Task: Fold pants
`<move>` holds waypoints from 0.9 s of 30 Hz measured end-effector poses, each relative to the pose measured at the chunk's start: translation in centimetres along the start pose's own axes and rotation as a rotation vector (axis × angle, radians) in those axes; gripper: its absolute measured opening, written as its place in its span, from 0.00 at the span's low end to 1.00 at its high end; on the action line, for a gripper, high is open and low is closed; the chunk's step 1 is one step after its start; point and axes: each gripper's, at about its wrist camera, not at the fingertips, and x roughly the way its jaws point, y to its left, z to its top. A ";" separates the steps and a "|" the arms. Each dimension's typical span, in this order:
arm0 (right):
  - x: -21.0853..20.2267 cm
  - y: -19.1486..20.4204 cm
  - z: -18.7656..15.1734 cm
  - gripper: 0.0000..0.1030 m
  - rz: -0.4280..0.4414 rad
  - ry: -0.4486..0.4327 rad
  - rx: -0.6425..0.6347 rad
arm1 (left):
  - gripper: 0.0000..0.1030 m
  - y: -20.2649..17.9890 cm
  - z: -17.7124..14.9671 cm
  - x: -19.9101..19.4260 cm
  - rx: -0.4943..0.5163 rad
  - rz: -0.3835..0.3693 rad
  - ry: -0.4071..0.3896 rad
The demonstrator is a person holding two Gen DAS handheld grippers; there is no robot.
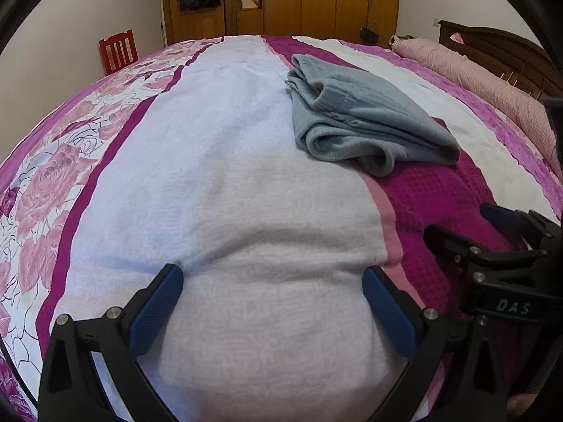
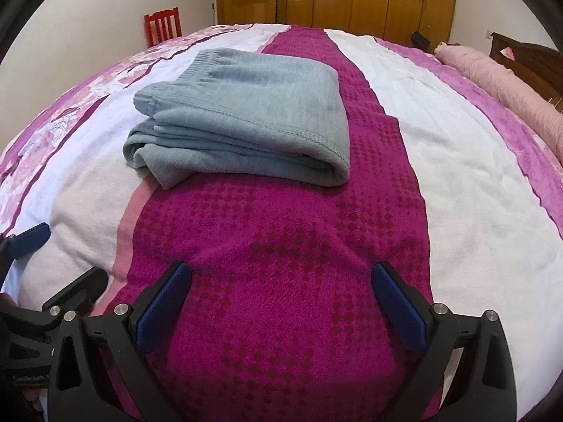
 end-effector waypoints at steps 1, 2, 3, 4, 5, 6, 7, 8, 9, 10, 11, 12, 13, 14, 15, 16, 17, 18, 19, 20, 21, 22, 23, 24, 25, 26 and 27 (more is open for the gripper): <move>0.1 -0.1 0.1 1.00 0.003 0.003 0.003 | 1.00 0.0 0.0 0.1 -0.001 -0.001 0.001; 0.1 -0.2 0.1 1.00 0.009 0.005 0.008 | 1.00 0.0 0.0 0.1 0.000 0.000 0.001; 0.0 -0.3 0.1 1.00 0.013 0.006 0.011 | 1.00 0.0 0.1 0.1 0.002 0.003 0.000; 0.0 -0.4 0.1 1.00 0.017 0.006 0.014 | 1.00 -0.1 0.1 0.1 0.003 0.004 0.000; 0.0 -0.4 0.1 1.00 0.018 0.007 0.015 | 1.00 -0.1 0.0 0.1 0.002 0.002 0.000; 0.0 -0.4 0.1 1.00 0.017 0.007 0.014 | 1.00 -0.1 0.0 0.1 0.002 0.002 0.000; 0.1 -0.4 0.2 1.00 0.015 0.007 0.013 | 1.00 -0.2 0.1 0.1 0.002 0.002 0.001; 0.1 -0.4 0.2 1.00 0.015 0.007 0.013 | 1.00 -0.1 0.0 0.1 0.003 0.003 0.000; 0.1 -0.4 0.2 1.00 0.015 0.007 0.013 | 1.00 -0.1 0.0 0.1 0.002 0.003 0.000; 0.1 -0.4 0.2 1.00 0.014 0.006 0.013 | 1.00 -0.1 0.0 0.1 0.001 0.001 0.000; 0.1 -0.4 0.2 1.00 0.011 0.005 0.013 | 1.00 -0.1 0.0 0.1 0.001 0.001 0.001; 0.1 -0.3 0.2 1.00 0.007 0.004 0.014 | 1.00 -0.1 0.0 0.0 0.001 0.000 0.001; 0.2 -0.3 0.2 1.00 0.003 0.003 0.016 | 1.00 -0.2 0.0 0.0 0.002 0.001 0.001; 0.2 -0.3 0.2 1.00 0.000 0.002 0.016 | 1.00 -0.1 0.0 0.0 0.001 0.001 0.001; 0.2 -0.2 0.2 1.00 -0.002 0.001 0.017 | 1.00 -0.1 0.0 0.0 0.001 0.001 0.000; 0.2 -0.2 0.2 1.00 -0.004 0.000 0.017 | 1.00 -0.1 0.0 0.0 0.001 0.001 0.000; 0.2 -0.2 0.2 1.00 -0.005 -0.001 0.019 | 1.00 -0.1 0.0 0.0 0.002 0.001 0.000; 0.2 -0.1 0.2 1.00 -0.005 -0.002 0.019 | 1.00 -0.1 0.0 0.0 0.001 -0.001 0.000; 0.2 -0.1 0.2 1.00 -0.005 -0.002 0.019 | 1.00 0.0 0.1 0.0 -0.002 -0.005 -0.001; 0.2 -0.1 0.2 1.00 -0.006 -0.002 0.019 | 1.00 0.0 0.1 0.0 -0.004 -0.007 -0.001; 0.3 -0.1 0.2 1.00 -0.008 -0.002 0.019 | 1.00 -0.1 0.1 0.0 -0.003 -0.004 -0.001; 0.2 -0.1 0.2 1.00 -0.009 -0.002 0.019 | 1.00 -0.2 0.0 0.0 0.002 0.004 -0.001; 0.3 -0.1 0.2 1.00 -0.012 -0.002 0.020 | 1.00 -0.4 0.1 0.0 0.008 0.012 0.000; 0.3 -0.1 0.2 1.00 -0.014 -0.001 0.021 | 1.00 -0.6 0.1 0.0 0.015 0.021 0.000; 0.3 -0.1 0.2 1.00 -0.014 -0.002 0.022 | 1.00 -0.7 0.1 0.0 0.019 0.025 0.000; 0.3 -0.1 0.3 1.00 -0.014 -0.002 0.021 | 1.00 -0.8 0.1 0.0 0.024 0.030 0.000; 0.3 -0.1 0.2 1.00 -0.015 -0.002 0.021 | 1.00 -0.8 0.1 0.0 0.027 0.033 0.000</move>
